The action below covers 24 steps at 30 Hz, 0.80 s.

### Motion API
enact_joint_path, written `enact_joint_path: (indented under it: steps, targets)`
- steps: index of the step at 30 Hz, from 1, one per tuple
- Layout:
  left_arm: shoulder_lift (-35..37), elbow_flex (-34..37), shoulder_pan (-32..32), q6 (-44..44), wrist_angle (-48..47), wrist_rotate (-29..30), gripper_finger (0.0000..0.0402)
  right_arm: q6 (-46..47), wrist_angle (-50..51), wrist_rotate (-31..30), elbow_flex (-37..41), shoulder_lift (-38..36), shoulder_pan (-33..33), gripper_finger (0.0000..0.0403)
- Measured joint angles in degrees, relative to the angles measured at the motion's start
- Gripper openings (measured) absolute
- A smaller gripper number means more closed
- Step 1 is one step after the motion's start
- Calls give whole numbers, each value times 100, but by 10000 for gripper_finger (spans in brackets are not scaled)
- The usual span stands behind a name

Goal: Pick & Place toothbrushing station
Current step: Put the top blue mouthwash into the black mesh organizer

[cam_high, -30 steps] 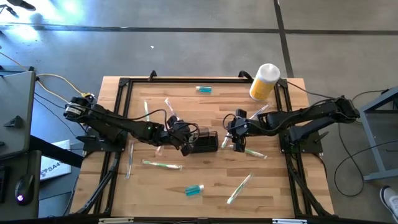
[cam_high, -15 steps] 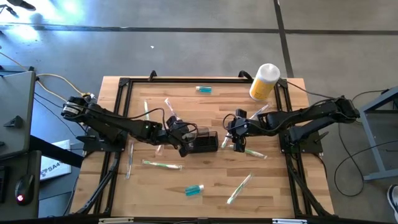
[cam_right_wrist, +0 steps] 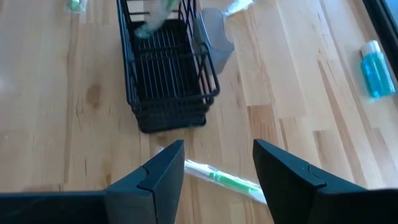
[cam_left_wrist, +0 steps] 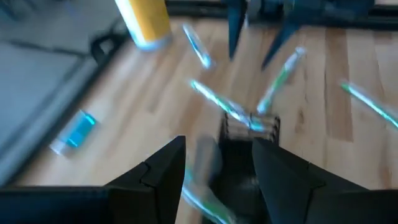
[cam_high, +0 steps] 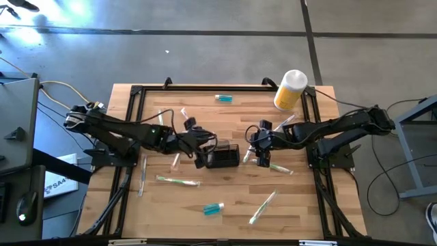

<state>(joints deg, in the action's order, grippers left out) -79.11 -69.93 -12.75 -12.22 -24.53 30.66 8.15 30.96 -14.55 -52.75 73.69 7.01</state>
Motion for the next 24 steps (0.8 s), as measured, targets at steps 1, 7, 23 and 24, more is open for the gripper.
enact_joint_path:
  steps: [1,7,23,24]
  targets:
    - [0,-182,1,211,-89,80,179,65,62,0,0,0,0,184]
    - [-2,-1523,680,779,-1769,52,179,362,398,-2,0,0,-2,184]
    - [-1247,-2081,4695,3159,-1046,-4092,179,581,560,11,0,0,-2,184]
    - [-1421,-2081,4791,3206,-939,-4113,179,593,569,10,0,0,-2,184]
